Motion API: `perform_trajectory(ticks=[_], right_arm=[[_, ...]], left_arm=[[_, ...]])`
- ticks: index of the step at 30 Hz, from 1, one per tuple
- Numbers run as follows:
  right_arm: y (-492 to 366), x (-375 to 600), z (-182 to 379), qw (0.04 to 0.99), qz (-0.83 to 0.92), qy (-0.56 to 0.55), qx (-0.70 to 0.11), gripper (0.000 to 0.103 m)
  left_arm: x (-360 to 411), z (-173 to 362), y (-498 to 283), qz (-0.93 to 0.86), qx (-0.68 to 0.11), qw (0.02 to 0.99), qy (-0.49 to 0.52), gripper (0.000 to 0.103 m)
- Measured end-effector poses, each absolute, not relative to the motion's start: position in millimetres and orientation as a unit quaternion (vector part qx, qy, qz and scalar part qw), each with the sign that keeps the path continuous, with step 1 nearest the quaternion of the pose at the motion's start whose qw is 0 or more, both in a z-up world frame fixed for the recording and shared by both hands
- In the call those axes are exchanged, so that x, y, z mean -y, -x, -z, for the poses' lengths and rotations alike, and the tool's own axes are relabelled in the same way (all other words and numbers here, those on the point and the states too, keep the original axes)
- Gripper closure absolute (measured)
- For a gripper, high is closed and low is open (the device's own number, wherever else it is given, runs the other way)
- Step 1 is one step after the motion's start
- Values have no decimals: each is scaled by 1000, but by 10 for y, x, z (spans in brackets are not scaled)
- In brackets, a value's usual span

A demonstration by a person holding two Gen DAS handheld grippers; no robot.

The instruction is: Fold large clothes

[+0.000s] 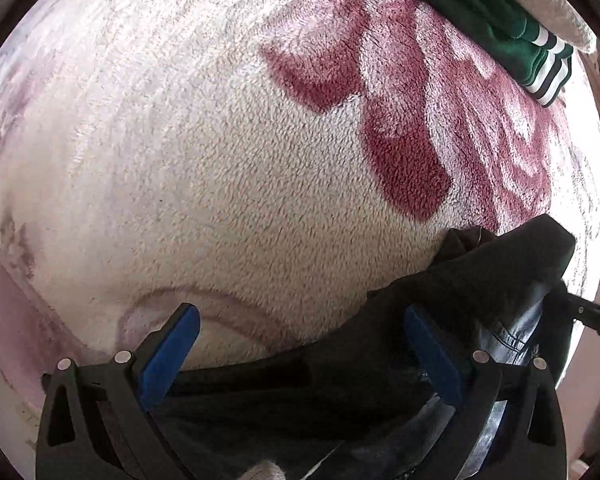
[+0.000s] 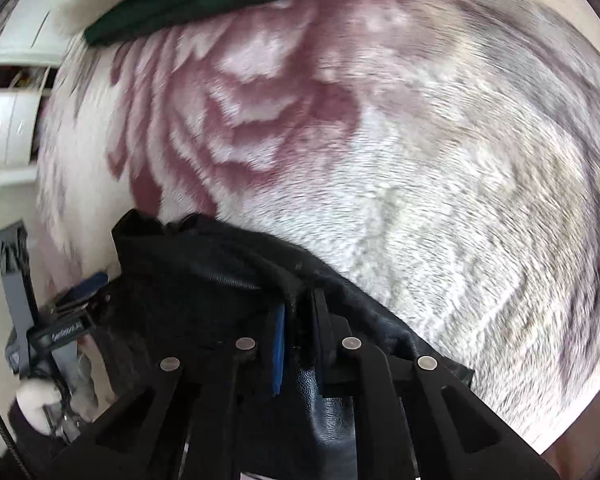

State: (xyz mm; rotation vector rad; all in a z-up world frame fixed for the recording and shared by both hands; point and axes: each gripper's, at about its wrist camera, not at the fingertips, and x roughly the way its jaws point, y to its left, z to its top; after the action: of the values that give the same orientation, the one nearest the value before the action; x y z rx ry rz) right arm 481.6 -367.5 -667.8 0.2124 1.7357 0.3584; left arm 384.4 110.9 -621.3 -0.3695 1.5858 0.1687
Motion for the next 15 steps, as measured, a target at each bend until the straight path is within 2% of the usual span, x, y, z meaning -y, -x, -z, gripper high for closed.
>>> perform_trajectory(ticks=[4,6,9,11,15], right_arm=[[-4843,3696,6916,599,-131,-108,-782,92],[-4875,3603,6883,591,-139,-82,-790,90],[-4841,3423,6717,585,-155,-23,-796,80],[-4741,3360,6459,605,-155,24,-781,61],[-4488,3345,6114,629,-159,36,-760,61]], left_arm=[[-1158,6314,-3832,-75,-699,691,166,0],[-1185,6272,-3824,-88,-697,695,156,0],[-1195,5910,-3592,-109,-672,717,151,0],[-1140,5818,-3424,-115,-670,721,134,0],[-1153,6079,-3218,-124,-682,708,132,0]])
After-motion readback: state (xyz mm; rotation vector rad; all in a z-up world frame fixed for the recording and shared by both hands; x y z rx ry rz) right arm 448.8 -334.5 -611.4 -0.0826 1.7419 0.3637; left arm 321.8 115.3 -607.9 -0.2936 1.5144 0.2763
